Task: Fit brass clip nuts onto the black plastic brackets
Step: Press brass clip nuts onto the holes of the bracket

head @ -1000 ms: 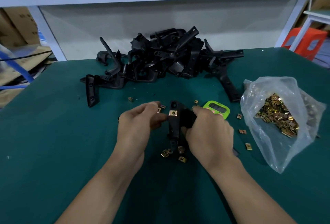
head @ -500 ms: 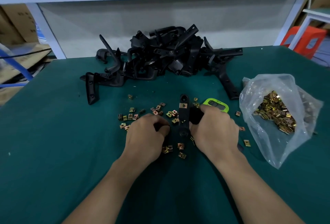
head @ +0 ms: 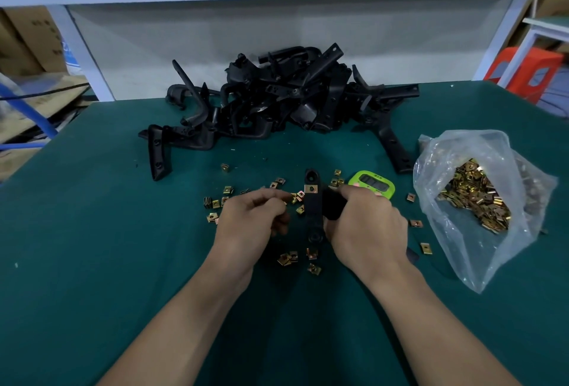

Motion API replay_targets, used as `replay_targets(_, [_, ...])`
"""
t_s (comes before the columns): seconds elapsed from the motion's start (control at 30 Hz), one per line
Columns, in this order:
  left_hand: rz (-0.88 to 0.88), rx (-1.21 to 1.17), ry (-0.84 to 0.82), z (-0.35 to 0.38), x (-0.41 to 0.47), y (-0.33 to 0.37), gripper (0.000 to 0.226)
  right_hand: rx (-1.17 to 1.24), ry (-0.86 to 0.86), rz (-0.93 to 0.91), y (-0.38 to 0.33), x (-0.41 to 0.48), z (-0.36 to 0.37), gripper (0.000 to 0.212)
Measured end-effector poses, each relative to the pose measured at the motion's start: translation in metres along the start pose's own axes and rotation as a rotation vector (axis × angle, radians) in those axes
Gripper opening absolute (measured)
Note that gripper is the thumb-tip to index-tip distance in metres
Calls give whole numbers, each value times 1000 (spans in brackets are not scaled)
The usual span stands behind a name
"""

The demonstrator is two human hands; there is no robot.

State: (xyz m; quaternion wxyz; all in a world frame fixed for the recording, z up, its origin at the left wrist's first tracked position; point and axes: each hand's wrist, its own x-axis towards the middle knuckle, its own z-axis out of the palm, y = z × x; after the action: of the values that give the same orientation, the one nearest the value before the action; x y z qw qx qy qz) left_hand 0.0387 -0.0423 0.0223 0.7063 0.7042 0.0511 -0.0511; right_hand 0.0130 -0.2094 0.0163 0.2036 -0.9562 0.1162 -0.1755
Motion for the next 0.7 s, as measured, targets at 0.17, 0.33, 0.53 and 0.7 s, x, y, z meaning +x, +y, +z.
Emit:
replay_targets(0.17, [21,-81,-146,4,-3,-1,9,-6,-4,9,1,1,0,25])
replay_targets(0.33, [10,-47,-149,0,-4,3,31,13,-14,3,2,1,1,25])
replay_targets(0.53, [64,18,-235,-3,-5,4,18,8,3,10,3,3,2,24])
replay_targets(0.7, [41,108,-375,-7,-5,4,23,7,12,-2,3,3,0,28])
